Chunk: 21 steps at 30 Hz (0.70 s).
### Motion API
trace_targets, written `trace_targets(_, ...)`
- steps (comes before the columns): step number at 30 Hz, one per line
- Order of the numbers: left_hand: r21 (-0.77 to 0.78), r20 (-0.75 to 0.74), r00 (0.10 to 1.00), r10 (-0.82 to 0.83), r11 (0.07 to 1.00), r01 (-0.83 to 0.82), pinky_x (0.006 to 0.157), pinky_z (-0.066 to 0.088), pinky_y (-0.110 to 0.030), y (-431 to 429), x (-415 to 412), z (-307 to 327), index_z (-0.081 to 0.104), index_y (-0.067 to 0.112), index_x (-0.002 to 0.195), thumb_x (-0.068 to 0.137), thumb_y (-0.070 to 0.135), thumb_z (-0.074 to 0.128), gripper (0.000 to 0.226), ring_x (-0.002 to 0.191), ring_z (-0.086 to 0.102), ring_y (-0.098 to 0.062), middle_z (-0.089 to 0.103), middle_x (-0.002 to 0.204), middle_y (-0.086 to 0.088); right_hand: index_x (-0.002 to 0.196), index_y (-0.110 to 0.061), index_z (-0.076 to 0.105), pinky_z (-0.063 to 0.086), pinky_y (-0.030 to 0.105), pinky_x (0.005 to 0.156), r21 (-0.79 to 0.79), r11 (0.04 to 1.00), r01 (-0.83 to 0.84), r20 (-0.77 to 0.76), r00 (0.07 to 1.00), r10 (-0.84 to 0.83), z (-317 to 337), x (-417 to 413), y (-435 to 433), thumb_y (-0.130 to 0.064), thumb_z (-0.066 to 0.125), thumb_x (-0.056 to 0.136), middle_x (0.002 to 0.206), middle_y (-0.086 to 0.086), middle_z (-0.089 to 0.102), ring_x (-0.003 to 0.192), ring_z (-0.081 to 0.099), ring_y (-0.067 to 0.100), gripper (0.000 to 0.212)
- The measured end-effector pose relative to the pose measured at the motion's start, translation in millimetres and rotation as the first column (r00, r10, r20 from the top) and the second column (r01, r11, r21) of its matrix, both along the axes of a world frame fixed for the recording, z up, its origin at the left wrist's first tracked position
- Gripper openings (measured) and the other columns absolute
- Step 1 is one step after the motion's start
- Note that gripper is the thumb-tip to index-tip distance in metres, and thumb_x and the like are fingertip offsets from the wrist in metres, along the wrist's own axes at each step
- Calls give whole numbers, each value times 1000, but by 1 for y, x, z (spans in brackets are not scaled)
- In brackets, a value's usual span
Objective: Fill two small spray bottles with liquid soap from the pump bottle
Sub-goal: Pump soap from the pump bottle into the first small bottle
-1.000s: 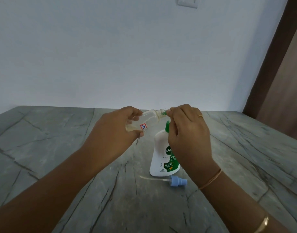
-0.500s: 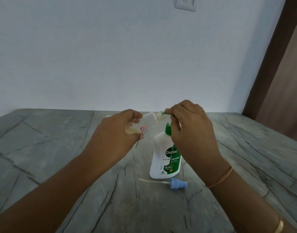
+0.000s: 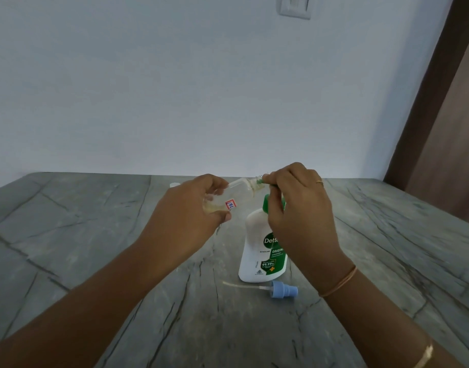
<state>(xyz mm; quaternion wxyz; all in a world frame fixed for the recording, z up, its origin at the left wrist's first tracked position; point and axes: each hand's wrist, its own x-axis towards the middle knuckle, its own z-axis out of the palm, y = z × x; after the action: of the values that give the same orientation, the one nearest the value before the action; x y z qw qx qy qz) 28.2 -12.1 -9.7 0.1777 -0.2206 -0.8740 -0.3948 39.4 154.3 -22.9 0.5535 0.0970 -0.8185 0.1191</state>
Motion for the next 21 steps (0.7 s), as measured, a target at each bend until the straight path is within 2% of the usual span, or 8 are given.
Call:
trace_targets(4, 25, 7, 1000, 1, 1000, -1, 74, 42, -13, 1, -1, -2, 57, 27, 111, 73, 24, 73, 41, 93, 59, -4, 62, 105, 15, 83, -4, 69, 39, 25, 64, 3, 999, -43, 81, 996, 42, 14, 3, 5, 3, 61, 74, 78, 9, 63, 70, 59, 25, 14)
trace_targets(8, 22, -2, 1000, 5, 1000, -4, 71, 42, -11, 3, 0, -5, 56, 30, 108, 73, 25, 73, 39, 86, 58, 0, 61, 99, 17, 82, -3, 68, 39, 25, 67, 17, 1000, -6, 10, 1000, 5, 7, 0, 2, 1, 57, 73, 77, 10, 62, 68, 58, 27, 15)
trace_targets(12, 20, 0, 1000, 8, 1000, -8, 66, 39, -9, 3, -1, -6, 54, 33, 104, 73, 24, 73, 37, 83, 55, 5, 59, 96, 20, 84, -1, 67, 31, 21, 71, -6, 1000, -4, -60, 998, 3, -7, -7, 0, -4, 48, 78, 79, 11, 60, 71, 55, 28, 20)
trace_targets(16, 16, -7, 1000, 18, 1000, -18, 68, 39, -8, 2, -2, -6, 53, 34, 104, 74, 25, 73, 37, 85, 56, 2, 58, 98, 20, 82, -2, 66, 27, 19, 71, -10, 1000, 1, -58, 998, -1, -13, -10, 0, 1, 56, 74, 78, 11, 59, 70, 54, 28, 14)
trace_targets(21, 22, -14, 1000, 24, 999, -23, 69, 38, -8, 2, -1, -8, 54, 35, 107, 74, 25, 73, 39, 84, 56, 2, 57, 96, 20, 80, -3, 64, 31, 21, 69, 27, 999, -26, 5, 1000, 25, 2, -4, 1, 3, 58, 71, 77, 10, 58, 69, 53, 26, 13)
